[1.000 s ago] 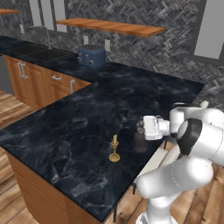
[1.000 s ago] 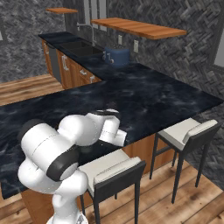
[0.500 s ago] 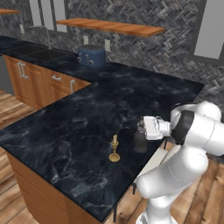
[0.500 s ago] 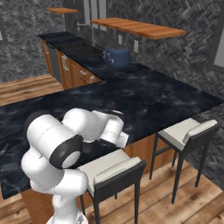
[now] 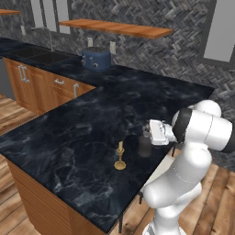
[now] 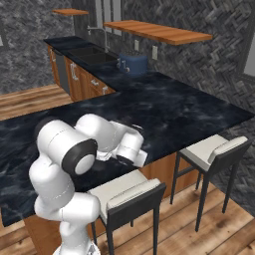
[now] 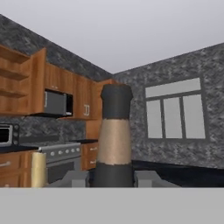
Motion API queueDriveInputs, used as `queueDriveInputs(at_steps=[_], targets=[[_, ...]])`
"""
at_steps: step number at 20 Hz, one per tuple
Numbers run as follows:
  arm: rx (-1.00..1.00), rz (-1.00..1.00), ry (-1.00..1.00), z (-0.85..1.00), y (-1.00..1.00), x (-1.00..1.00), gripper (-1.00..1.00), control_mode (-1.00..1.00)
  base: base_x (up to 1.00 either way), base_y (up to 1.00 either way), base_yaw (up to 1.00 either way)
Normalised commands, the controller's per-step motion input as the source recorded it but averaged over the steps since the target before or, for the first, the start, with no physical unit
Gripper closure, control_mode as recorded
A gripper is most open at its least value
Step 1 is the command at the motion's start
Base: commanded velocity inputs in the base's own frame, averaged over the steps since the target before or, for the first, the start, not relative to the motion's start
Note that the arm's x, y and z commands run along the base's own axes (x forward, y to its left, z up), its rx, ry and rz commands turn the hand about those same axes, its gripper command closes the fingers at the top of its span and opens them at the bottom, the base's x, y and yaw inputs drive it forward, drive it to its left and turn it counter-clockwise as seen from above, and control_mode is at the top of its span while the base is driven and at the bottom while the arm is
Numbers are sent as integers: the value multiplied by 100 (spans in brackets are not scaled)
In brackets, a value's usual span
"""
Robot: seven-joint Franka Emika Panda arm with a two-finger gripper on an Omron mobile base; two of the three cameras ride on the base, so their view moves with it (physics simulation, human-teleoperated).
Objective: Get the candle and the liquor from the cabinet and move them to the dining counter.
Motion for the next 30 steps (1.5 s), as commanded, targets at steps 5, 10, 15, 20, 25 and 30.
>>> queueDriveInputs(at_steps=[5, 10, 15, 20, 25, 30], targets=[[0, 2, -15, -6, 4, 17, 100, -100, 0, 0, 0], [0, 2, -11, -7, 5, 19, 100, -100, 0, 0, 0], [0, 2, -3, -22, 14, 23, 100, -100, 0, 0, 0], [0, 3, 0, -32, 19, 24, 100, -100, 0, 0, 0], [0, 5, 0, -40, 8, 16, 100, -100, 0, 0, 0], [0, 7, 0, -49, 0, 3, -100, -100, 0, 0, 0]])
